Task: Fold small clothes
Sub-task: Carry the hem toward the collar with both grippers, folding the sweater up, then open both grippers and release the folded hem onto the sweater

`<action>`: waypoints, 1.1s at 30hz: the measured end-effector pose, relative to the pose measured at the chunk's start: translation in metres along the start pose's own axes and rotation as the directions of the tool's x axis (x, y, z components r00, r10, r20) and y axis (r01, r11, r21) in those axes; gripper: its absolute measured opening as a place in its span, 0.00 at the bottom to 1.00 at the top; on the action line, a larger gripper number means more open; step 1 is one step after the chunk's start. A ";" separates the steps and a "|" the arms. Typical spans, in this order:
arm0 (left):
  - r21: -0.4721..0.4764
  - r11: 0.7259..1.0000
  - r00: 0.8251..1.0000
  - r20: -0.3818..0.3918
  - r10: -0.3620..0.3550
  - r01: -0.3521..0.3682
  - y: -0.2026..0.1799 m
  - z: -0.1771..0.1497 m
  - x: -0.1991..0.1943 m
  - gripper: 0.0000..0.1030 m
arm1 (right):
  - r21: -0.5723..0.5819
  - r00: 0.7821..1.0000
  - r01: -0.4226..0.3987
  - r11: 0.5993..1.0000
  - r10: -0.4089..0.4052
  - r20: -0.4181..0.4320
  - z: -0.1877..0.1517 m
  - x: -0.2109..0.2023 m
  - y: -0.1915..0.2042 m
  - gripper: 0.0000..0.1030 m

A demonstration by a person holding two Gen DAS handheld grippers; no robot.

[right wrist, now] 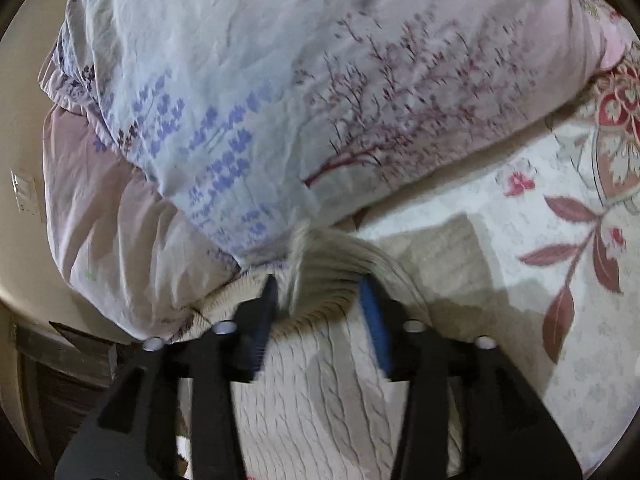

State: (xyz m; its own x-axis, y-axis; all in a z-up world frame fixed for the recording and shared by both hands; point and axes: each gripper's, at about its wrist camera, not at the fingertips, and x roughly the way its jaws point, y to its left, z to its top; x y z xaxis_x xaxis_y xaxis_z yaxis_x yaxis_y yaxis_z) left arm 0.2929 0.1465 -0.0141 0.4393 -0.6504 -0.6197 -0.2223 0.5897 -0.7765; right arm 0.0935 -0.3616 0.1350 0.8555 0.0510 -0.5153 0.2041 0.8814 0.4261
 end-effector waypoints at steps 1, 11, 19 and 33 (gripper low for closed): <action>0.002 1.000 1.000 0.007 -0.016 0.016 0.000 0.001 -0.003 0.46 | -0.004 1.000 -0.002 1.000 0.002 0.004 0.001 0.000 0.002 0.49; 0.257 0.957 0.985 0.135 0.104 -0.137 -0.021 -0.021 -0.057 0.66 | -0.162 0.990 0.141 0.977 -0.138 0.031 -0.024 -0.033 0.005 0.40; 0.392 0.876 0.959 0.142 0.246 -0.283 -0.008 -0.071 -0.066 0.52 | -0.231 0.972 0.228 0.946 -0.237 -0.008 -0.067 -0.046 -0.017 0.36; 0.435 0.842 0.946 0.094 0.312 -0.321 0.007 -0.096 -0.049 0.19 | -0.294 0.970 0.231 0.927 -0.245 -0.009 -0.089 -0.059 -0.025 0.10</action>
State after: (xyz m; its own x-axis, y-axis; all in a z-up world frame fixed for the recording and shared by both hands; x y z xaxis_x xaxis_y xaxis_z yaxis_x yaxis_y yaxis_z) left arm 0.1865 0.1362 -0.0004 0.4275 -0.3863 -0.8174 0.0505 0.9129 -0.4050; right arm -0.0041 -0.3446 0.0887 0.7751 -0.1621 -0.6107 0.2475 0.9672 0.0574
